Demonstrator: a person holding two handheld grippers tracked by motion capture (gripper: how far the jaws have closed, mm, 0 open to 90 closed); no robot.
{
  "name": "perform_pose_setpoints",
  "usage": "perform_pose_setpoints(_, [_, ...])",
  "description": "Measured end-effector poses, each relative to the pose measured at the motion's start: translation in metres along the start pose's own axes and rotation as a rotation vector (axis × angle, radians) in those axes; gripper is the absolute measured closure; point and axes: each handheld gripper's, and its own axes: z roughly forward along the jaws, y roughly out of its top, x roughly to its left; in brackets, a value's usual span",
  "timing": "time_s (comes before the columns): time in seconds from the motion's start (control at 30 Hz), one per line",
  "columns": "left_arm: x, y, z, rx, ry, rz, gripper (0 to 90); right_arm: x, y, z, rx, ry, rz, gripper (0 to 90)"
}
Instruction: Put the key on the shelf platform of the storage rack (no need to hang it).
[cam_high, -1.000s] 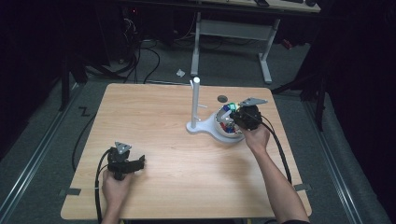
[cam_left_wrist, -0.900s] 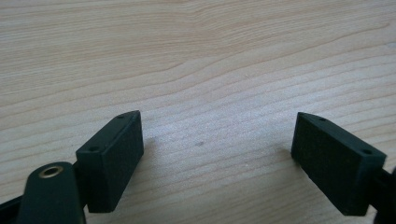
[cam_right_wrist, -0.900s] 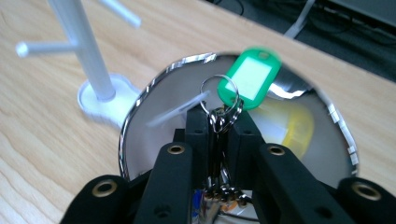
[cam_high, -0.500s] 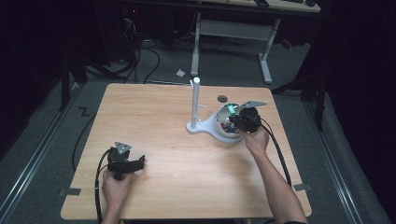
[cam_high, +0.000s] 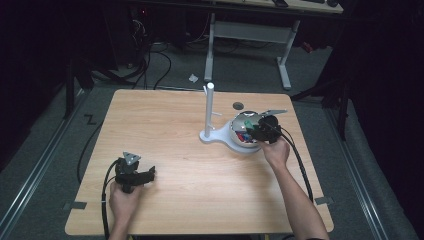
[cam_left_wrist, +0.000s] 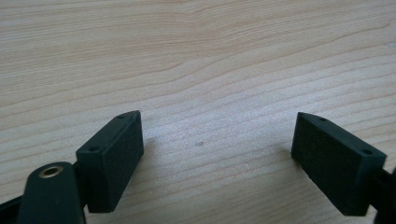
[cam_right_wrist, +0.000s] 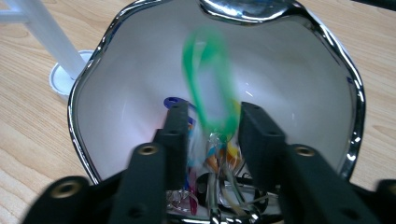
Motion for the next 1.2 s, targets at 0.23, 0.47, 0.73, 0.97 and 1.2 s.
perform_pose_setpoints(0.23, [0.0, 0.0, 0.0, 0.0, 0.0, 0.0, 17.2, -0.001, 0.003, -0.013, -0.049, 0.006, 0.01, 48.3])
perform_pose_setpoints(0.47, [0.0, 0.0, 0.0, 0.0, 0.0, 0.0, 17.2, -0.004, 0.004, -0.035, -0.106, 0.013, 0.017, 47.1])
perform_pose_setpoints(0.73, [0.0, 0.0, 0.0, 0.0, -0.001, 0.0, 17.1, -0.005, 0.006, -0.058, -0.151, 0.017, 0.01, 46.4])
perform_pose_setpoints(0.97, [0.0, 0.0, 0.0, 0.0, -0.001, 0.001, 17.2, -0.005, 0.001, -0.076, -0.176, 0.022, 0.015, 47.7])
perform_pose_setpoints(1.2, [0.0, 0.0, 0.0, 0.0, -0.001, 0.001, 17.2, -0.007, -0.012, -0.092, -0.176, 0.02, 0.029, 48.0])
